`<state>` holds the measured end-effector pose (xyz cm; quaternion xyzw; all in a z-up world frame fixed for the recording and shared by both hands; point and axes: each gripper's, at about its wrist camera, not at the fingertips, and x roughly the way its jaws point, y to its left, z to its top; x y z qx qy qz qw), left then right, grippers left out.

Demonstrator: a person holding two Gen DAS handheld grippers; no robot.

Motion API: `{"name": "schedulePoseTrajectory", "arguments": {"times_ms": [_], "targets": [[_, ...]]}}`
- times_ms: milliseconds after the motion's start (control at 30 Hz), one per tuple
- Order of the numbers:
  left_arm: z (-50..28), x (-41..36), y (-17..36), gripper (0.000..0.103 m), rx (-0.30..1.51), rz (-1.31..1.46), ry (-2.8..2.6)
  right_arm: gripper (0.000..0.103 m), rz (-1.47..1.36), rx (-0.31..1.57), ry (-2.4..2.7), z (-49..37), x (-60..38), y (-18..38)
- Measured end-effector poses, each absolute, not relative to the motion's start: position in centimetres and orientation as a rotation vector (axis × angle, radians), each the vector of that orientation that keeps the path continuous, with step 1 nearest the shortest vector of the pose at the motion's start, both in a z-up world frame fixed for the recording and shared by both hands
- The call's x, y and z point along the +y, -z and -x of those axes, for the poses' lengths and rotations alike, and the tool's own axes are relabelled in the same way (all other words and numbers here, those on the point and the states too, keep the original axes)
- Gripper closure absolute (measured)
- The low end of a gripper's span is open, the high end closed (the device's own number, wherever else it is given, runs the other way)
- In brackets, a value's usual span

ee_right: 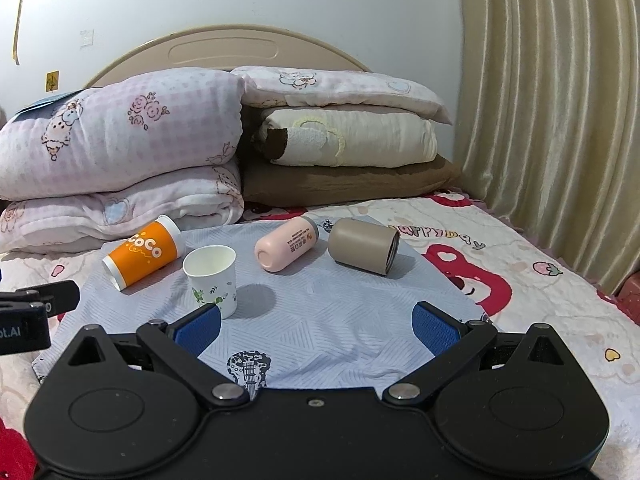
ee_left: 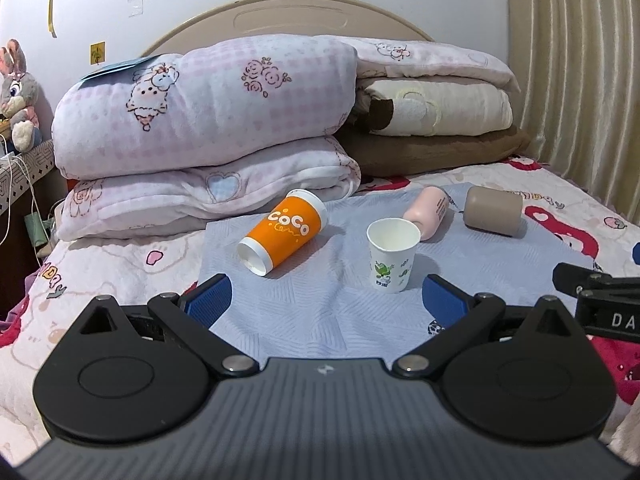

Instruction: Flip cup upright

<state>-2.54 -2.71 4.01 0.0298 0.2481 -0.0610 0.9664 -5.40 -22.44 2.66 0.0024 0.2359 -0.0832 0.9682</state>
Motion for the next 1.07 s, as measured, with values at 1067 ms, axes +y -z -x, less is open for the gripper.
{"name": "schedulePoseTrajectory", "arguments": {"times_ms": [1067], "targets": [[2.04, -1.99, -3.71, 0.000, 0.511, -0.050, 0.100, 0.000, -0.006, 0.480, 0.179, 5.53, -22.93, -2.46]]}}
